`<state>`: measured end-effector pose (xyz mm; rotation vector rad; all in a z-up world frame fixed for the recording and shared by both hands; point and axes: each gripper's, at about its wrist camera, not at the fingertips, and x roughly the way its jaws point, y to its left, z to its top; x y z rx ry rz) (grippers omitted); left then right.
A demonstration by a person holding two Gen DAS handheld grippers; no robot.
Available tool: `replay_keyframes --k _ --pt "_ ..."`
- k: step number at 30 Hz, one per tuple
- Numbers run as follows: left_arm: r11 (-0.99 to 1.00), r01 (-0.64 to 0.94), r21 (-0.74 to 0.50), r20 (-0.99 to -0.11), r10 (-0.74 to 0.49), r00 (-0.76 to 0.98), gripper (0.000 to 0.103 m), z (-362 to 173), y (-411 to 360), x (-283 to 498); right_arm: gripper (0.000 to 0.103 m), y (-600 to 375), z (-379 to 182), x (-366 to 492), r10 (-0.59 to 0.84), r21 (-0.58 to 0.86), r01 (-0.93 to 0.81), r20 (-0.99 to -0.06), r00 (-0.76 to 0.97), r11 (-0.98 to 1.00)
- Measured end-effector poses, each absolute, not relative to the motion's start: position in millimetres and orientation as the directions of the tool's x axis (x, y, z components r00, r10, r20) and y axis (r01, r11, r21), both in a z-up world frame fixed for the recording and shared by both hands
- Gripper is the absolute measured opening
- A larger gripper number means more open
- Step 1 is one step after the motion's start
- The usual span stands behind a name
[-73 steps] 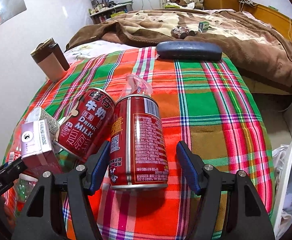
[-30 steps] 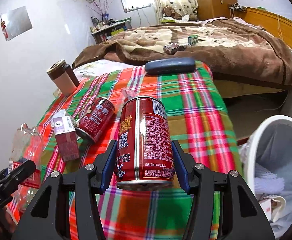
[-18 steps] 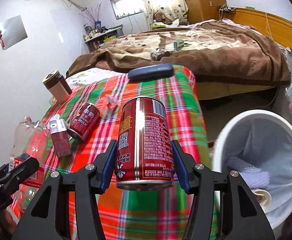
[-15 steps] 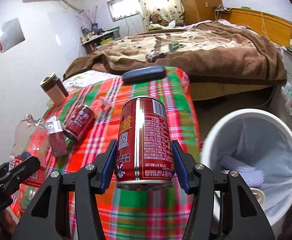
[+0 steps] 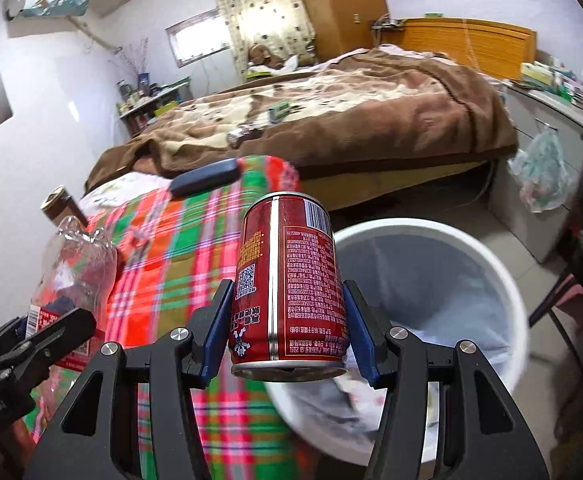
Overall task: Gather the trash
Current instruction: 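Lift the red can and plastic bottle and carry both over the bin, then open both tools to drop the can and bottle into the bin, then move both tools back toward the remaining cans and cartons on the bedspread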
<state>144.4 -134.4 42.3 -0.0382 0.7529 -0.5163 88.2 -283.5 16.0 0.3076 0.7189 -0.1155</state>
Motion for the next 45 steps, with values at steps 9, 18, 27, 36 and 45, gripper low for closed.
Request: replay_keyframes --k 9,18,27,36,45 --pt "0.822 0.519 -0.234 -0.667 -0.524 0.529 0.064 30 -195 150 0.055 -323 5 75 -0.065 0.215 0.29 -0.69 0.72 0.933" --pt "0.787 0.566 -0.246 -0.697 -0.55 0.461 0.064 14 -245 160 0.055 -351 -8 67 -0.089 0.209 0.341 -0.725 0.683 0.917" --pt "0.774 0.586 -0.239 -0.745 -0.533 0.401 0.062 -8 -281 172 0.055 -362 -20 68 -0.104 0.185 0.364 -0.756 0.646 0.913" --pt "0.778 0.58 -0.239 -0.732 -0.537 0.419 0.063 -5 -276 172 0.057 -362 -19 65 -0.125 0.15 0.354 -0.755 0.644 0.923" --pt "0.791 0.564 -0.239 -0.719 -0.534 0.444 0.063 4 -258 166 0.058 -358 -13 66 -0.127 0.154 0.351 -0.741 0.659 0.924"
